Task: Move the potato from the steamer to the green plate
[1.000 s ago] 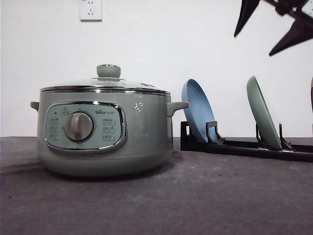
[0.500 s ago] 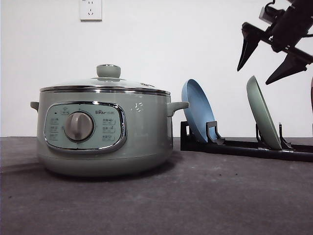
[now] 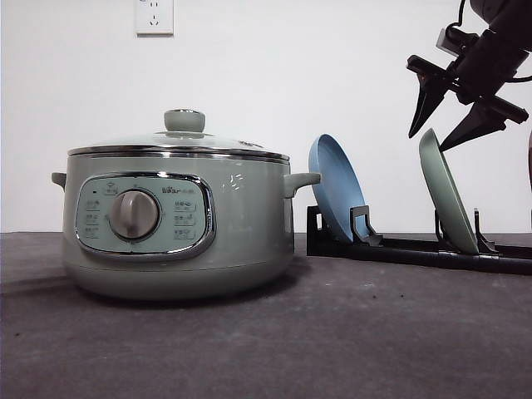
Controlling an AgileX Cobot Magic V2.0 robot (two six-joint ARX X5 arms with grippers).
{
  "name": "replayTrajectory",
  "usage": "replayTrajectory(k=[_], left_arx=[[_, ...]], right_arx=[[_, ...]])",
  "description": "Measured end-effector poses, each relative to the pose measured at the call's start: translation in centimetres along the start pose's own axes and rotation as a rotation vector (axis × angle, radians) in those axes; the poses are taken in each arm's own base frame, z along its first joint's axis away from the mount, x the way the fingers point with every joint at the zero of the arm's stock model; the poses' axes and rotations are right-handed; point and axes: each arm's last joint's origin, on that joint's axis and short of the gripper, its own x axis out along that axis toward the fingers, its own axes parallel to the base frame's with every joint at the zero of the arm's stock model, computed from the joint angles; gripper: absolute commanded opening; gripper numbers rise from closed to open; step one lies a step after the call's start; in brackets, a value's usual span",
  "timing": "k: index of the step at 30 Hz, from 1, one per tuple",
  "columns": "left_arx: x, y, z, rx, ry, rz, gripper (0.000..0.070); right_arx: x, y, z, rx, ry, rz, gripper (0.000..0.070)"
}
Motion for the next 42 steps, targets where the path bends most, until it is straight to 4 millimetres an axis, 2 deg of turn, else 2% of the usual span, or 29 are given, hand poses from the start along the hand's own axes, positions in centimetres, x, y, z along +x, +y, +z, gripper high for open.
replayTrajectory(k=[8,19,22,25,32,36,42], left_arx=[[0.0,0.0,-0.2,-0.008,0.015,0.002,0.0700],[0.0,0.0,-0.2,-0.007,0.015,0.002,0.0700],[0.0,0.0,-0.2,-0.007,0.015,0.002,0.0700],[0.0,0.0,-0.2,-0.007,0.015,0.002,0.0700],[0.0,0.0,-0.2,-0.009,0.017,0.003,0.0700],[0.0,0.0,-0.3,-0.017,0.028,0.004,0.0700],[0.0,0.1,-0.4,-0.021,0.036,0.005,0.0700]], right_arx=[[0.0,0.0,0.1,-0.003,-0.006,0.002,0.0011],[-0.3,-0.2,0.3,0.045,0.007,0.088,0.0004],[-1.3,0.1,0.5,0.062,-0.007,0.118,0.0004],[-3.7,1.4,1.1,0.043,-0.059,0.147,0.0004],[-11.7,5.4,1.6,-0.067,-0.188,0.311,0.0004],[-15.5,7.4,0.4,-0.132,-0.191,0.366,0.0003],[-19.6,10.8,-3.4,-0.287,-0.109,0.397,0.0004]])
